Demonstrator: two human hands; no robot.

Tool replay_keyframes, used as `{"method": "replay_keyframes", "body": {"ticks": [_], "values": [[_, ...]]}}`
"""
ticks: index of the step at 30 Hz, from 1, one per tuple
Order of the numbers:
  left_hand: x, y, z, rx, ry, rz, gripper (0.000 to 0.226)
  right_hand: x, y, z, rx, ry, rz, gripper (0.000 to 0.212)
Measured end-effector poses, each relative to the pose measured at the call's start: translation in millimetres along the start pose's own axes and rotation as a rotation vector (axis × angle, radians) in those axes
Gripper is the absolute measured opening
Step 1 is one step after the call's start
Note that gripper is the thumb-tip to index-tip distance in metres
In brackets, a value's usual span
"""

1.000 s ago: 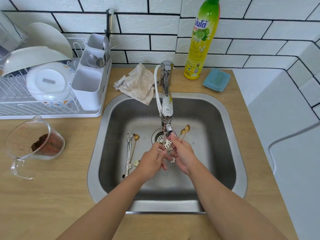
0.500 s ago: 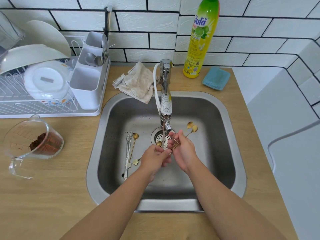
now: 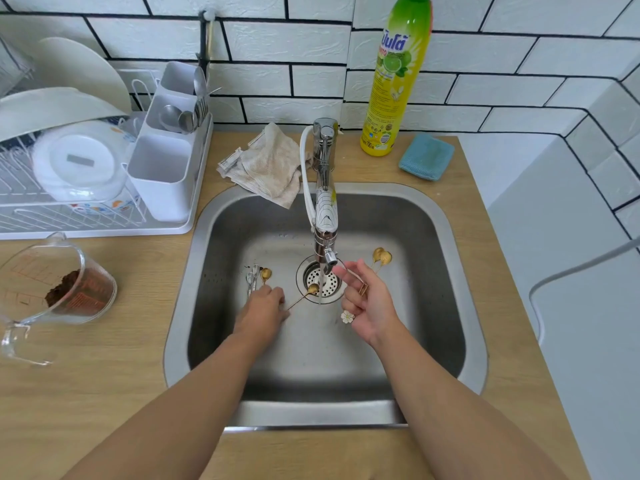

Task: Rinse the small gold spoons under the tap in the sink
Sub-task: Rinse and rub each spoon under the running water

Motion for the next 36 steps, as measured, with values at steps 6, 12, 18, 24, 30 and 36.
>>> {"method": "replay_keyframes", "body": {"ticks": [6,12,18,24,30,36], "values": [[-0.8,-3.4,11.3,0.164,-0.014,-0.083,0.018,2.2,4.0,-0.3,-0.004,0.001,0.026,0.022],[-12.6,-2.4,11.7,-0.092,-0.035,-0.243,0.021,4.6,18.4,-3.2,-0.207,0.091,0.215,0.015],[-42.0,-9.7,13.9,-0.600,-0.021,-0.393,0.014,8.3,15.5,10.0,-0.404,0.059,0.192,0.012],[-43.3,-11.4,17.3,-0.719,0.012,-0.397,0.013,4.1,5.9,14.8,-0.663,0.114,0.072,0.017],[-46.9,-12.3,20.0,-0.799,0.035,-0.427,0.009,6.8,0.6,13.6,-0.839,0.233,0.015,0.007],[-47.8,-11.1,20.1,-0.770,0.046,-0.438,0.013,6.7,0.4,16.1,-0.855,0.229,-0.037,0.009]]}}
Point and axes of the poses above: each hand's wrist, its own x-axis towards the middle knuckle, its own y-axis out of the back of the hand, z = x × y, the point moved 7 cm from there along x, towards the middle knuckle, and after that the axes turned 1 degree about z, right-handed, at the moved point
